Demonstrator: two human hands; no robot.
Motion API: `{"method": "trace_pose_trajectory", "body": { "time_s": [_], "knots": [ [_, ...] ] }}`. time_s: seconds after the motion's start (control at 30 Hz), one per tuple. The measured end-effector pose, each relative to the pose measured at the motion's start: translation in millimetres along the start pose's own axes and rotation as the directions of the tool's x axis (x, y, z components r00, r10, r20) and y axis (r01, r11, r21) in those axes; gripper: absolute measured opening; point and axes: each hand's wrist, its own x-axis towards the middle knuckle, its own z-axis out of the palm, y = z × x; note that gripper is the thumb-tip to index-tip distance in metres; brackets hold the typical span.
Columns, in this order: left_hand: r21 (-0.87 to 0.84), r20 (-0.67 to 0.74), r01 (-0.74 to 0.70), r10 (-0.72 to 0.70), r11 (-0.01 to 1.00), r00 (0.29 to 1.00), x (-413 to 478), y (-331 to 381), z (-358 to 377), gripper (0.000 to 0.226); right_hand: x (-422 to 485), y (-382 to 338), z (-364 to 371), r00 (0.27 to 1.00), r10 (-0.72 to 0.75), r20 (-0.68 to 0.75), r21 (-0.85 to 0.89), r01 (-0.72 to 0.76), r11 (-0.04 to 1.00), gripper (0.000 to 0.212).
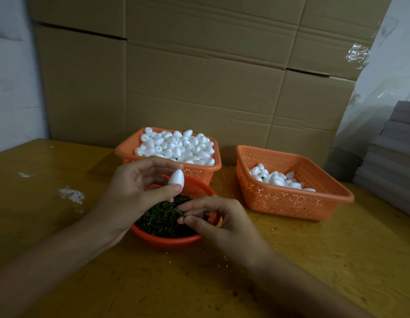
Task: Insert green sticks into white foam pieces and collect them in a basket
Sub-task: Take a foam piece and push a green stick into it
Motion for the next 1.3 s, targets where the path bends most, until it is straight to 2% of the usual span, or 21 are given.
{"method": "trace_pose_trajectory", "body": {
  "time_s": [0.13, 0.37, 0.57, 0.73, 0.87, 1.03, 1.3],
  "knots": [
    [-0.012, 0.001, 0.023, -0.023, 1.000, 1.000, 1, 0, -1, 0.038, -1, 1, 0, 1.000, 0.000, -0.008, -0.101, -0.001, 0.995, 0.021],
    [-0.031, 0.004, 0.054, -0.054, 0.998, 0.999, 1, 1, -1, 0.040, -1, -3, -5, 0.998, 0.055, 0.004, -0.085, -0.055, 0.995, 0.020],
    [-0.044, -0.005, 0.076, -0.076, 0.996, 0.997, 1, 1, -1, 0.027, -1, -9, -6, 0.997, 0.064, 0.041, -0.226, -0.053, 0.973, 0.019],
    [-0.054, 0.012, 0.082, -0.082, 0.995, 0.997, 1, 3, -2, 0.031, 3, -15, -8, 0.989, 0.074, 0.130, -0.247, -0.040, 0.968, 0.008],
    [-0.037, 0.010, 0.077, -0.077, 0.996, 0.997, 1, 3, -2, 0.026, 13, -24, -12, 0.964, 0.154, 0.215, -0.208, -0.109, 0.972, 0.014],
    [-0.036, 0.006, 0.079, -0.079, 0.996, 0.997, 0, 4, 0, 0.023, 11, -25, -5, 0.948, 0.136, 0.287, -0.400, -0.011, 0.917, 0.026],
    [-0.073, -0.007, 0.077, -0.078, 0.994, 0.997, 0, 7, 2, 0.027, 19, -26, -16, 0.922, 0.158, 0.353, -0.242, -0.073, 0.968, 0.018]
  ]
}}
